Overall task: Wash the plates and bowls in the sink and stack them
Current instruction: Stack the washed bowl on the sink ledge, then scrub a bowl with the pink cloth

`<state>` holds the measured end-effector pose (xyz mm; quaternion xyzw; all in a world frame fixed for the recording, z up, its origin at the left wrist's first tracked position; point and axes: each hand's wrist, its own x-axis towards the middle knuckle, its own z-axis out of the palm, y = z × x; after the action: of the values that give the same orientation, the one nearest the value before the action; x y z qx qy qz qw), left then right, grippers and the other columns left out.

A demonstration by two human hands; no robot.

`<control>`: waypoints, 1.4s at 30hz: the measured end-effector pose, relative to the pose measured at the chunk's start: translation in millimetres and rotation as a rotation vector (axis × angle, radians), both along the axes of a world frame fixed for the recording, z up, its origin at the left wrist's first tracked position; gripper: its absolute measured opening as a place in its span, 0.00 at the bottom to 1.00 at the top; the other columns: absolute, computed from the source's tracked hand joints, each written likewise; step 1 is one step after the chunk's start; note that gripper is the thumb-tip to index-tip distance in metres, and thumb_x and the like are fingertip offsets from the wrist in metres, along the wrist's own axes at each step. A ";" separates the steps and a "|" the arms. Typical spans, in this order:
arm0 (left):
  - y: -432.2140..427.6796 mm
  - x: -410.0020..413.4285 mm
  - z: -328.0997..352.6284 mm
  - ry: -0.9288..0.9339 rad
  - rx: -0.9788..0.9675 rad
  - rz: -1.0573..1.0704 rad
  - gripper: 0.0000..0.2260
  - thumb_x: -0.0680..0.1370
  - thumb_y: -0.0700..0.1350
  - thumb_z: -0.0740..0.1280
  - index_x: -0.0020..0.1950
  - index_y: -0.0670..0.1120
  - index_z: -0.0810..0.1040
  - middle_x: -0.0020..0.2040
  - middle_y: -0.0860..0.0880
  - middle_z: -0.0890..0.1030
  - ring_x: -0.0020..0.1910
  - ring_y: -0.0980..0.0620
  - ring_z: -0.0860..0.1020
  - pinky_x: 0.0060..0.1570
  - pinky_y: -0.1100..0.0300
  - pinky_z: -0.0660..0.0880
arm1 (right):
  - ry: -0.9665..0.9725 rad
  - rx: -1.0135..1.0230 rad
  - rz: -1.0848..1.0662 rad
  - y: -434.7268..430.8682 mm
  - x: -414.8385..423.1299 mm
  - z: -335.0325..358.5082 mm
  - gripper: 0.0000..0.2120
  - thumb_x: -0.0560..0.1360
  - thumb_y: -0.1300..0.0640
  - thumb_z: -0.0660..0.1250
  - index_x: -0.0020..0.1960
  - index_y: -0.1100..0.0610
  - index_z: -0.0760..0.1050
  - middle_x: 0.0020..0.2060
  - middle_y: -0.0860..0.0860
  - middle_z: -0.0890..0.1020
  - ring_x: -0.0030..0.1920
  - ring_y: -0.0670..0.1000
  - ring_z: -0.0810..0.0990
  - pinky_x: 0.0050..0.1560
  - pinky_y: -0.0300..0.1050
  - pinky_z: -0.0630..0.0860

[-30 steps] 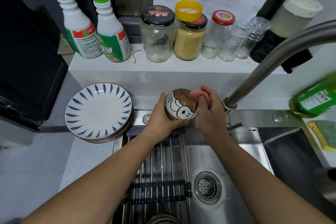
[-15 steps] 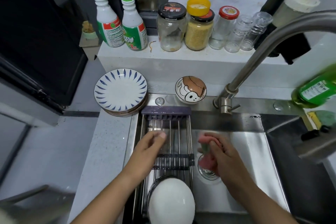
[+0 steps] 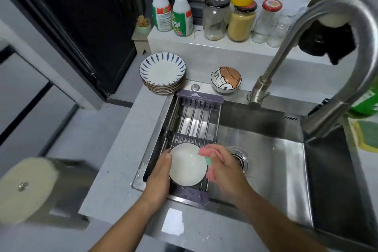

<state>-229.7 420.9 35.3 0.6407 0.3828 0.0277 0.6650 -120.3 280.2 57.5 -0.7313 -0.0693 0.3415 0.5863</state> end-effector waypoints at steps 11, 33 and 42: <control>-21.0 1.4 -2.0 -0.070 -0.049 0.151 0.13 0.87 0.56 0.53 0.68 0.61 0.73 0.67 0.55 0.77 0.68 0.55 0.75 0.63 0.61 0.74 | -0.043 0.061 -0.146 -3.0 -17.6 6.2 0.15 0.82 0.60 0.58 0.48 0.48 0.82 0.29 0.41 0.80 0.28 0.52 0.69 0.33 0.45 0.68; -49.2 72.2 150.4 -0.204 0.017 -0.428 0.17 0.84 0.49 0.65 0.69 0.68 0.74 0.65 0.58 0.78 0.57 0.59 0.78 0.52 0.41 0.83 | 0.007 0.348 -0.433 -118.0 16.9 121.9 0.12 0.85 0.60 0.57 0.57 0.56 0.80 0.28 0.51 0.66 0.28 0.48 0.62 0.44 0.47 0.67; -86.6 97.9 179.8 -0.217 0.610 -0.704 0.28 0.79 0.49 0.72 0.77 0.61 0.68 0.62 0.50 0.69 0.67 0.51 0.71 0.74 0.55 0.64 | 0.069 0.380 -0.531 -175.0 30.2 134.9 0.14 0.85 0.58 0.56 0.61 0.59 0.79 0.36 0.58 0.64 0.28 0.47 0.63 0.48 0.46 0.73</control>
<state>-131.8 334.4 215.2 0.8908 0.0454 -0.0215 0.4517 -90.0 105.2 192.4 -0.5894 0.0815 0.1823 0.7828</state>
